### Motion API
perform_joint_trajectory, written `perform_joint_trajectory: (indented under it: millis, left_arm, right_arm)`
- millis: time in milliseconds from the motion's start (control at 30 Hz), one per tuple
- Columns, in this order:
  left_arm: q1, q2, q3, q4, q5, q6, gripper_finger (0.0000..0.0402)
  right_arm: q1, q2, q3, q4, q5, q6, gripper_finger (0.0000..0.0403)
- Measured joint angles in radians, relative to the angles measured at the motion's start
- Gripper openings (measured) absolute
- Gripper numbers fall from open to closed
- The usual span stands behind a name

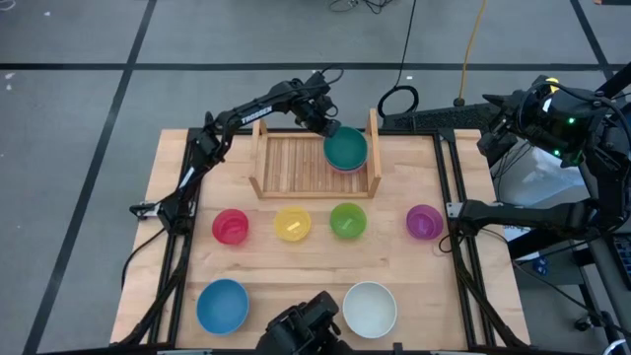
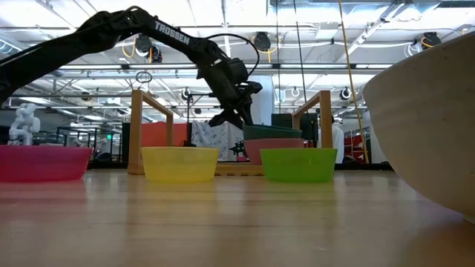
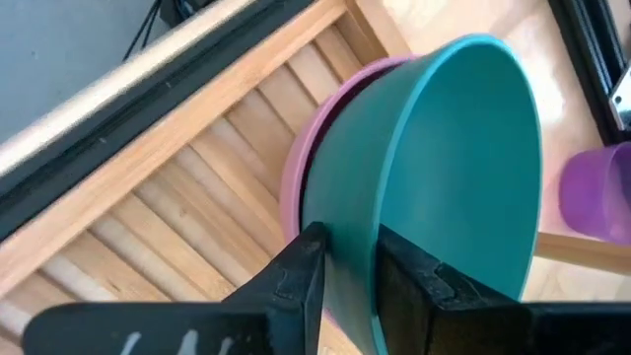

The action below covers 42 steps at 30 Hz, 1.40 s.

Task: Place and stack bowls onto a shelf
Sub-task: Stack the dark green bowl into the pink bowl on the shelf

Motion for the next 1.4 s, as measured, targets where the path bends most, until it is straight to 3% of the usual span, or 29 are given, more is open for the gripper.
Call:
perform_joint_trajectory:
  millis: [500, 833, 1167, 1400]
  left_arm:
    - [-0.018, -0.033, 0.002, -0.010, 0.007, 0.053, 0.0081]
    - [-0.027, -0.032, 0.000, -0.098, -0.079, 0.055, 0.0081]
    - [-0.030, -0.031, 0.001, -0.043, -0.075, 0.055, 0.0081]
    - [-0.023, -0.031, 0.125, -0.074, -0.045, 0.057, 0.0081]
  right_arm:
    - [0.000, 0.000, 0.000, 0.000, 0.000, -0.011, 0.0110]
    - [0.000, 0.000, 0.000, 0.000, 0.000, -0.016, 0.0110]
    - [0.000, 0.000, 0.000, 0.000, 0.000, -0.026, 0.0110]
    - [0.000, 0.000, 0.000, 0.000, 0.000, -0.026, 0.0110]
